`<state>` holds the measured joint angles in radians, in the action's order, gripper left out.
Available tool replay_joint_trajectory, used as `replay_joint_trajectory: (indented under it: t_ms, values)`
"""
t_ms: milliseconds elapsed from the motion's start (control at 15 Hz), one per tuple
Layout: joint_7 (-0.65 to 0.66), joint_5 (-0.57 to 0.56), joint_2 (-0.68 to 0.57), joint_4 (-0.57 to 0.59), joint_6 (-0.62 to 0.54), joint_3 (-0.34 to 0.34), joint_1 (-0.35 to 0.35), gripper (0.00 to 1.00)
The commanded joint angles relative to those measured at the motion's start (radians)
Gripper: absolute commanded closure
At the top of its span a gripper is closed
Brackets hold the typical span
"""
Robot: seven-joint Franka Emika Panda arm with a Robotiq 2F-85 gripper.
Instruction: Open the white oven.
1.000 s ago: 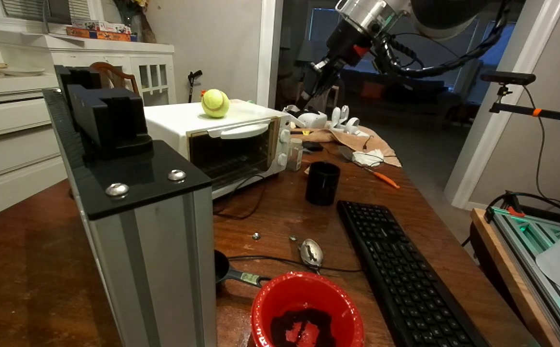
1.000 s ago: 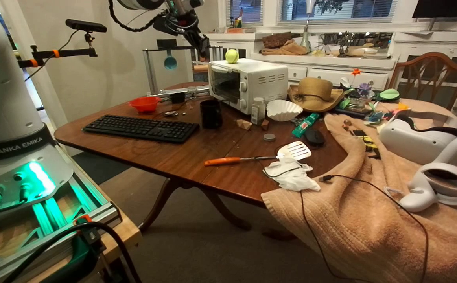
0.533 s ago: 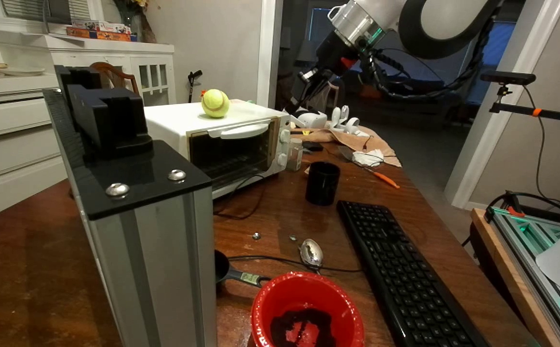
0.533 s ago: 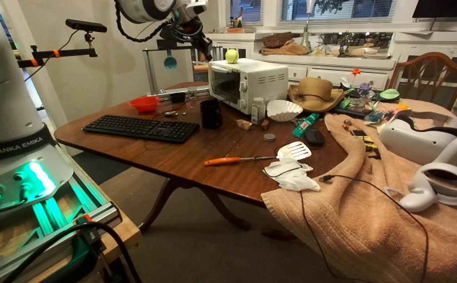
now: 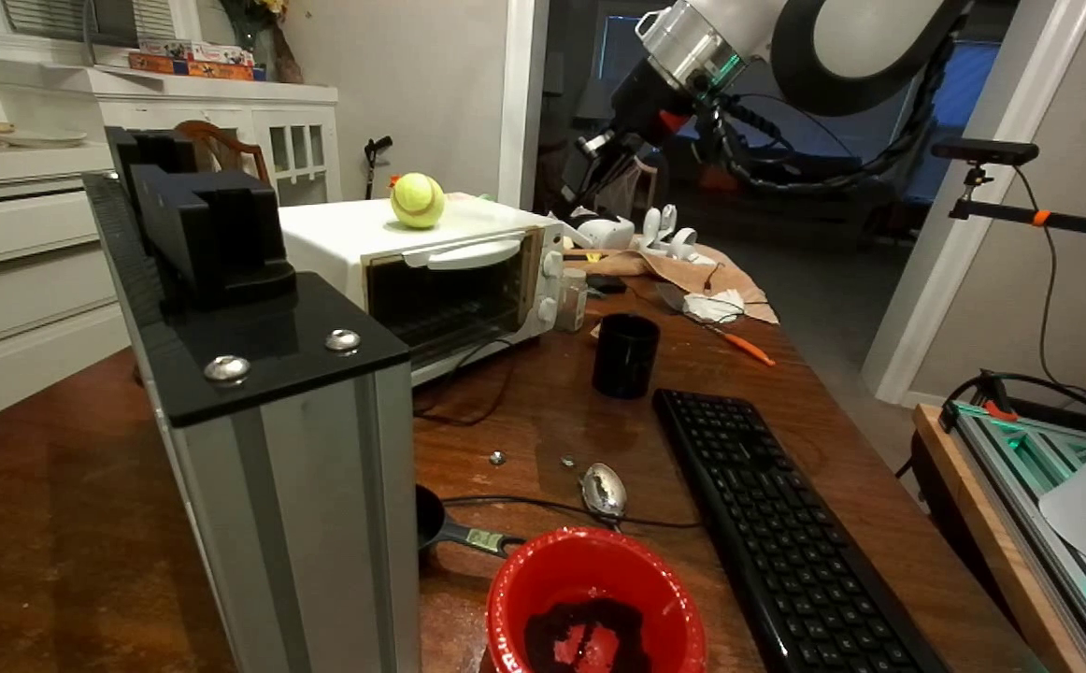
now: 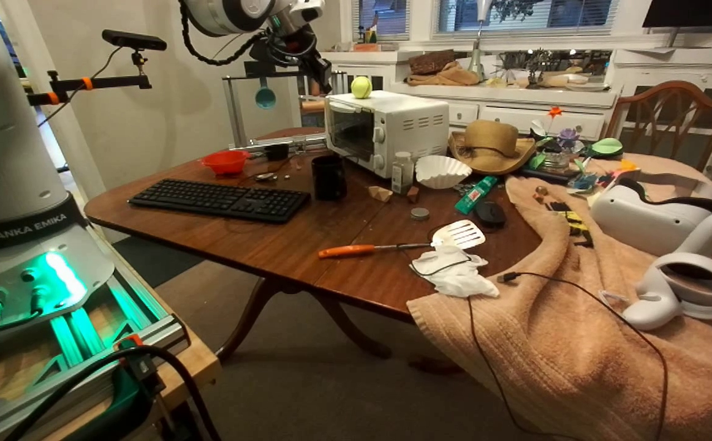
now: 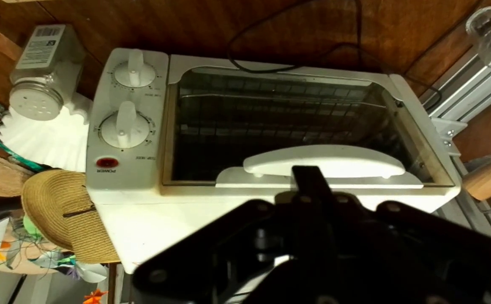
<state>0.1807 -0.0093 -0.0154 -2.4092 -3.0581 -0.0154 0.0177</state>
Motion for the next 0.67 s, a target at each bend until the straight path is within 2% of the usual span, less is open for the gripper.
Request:
replay_joint_trajectory:
  t_ms: [0,267,600]
  values:
    - [0.081,-0.028,-0.085,0.051,-0.082,0.008,0.002,1.00]
    - [0.120,-0.039,-0.156,0.107,-0.143,0.045,0.028,1.00]
    - [0.122,-0.027,-0.235,0.171,-0.189,0.142,0.117,1.00]
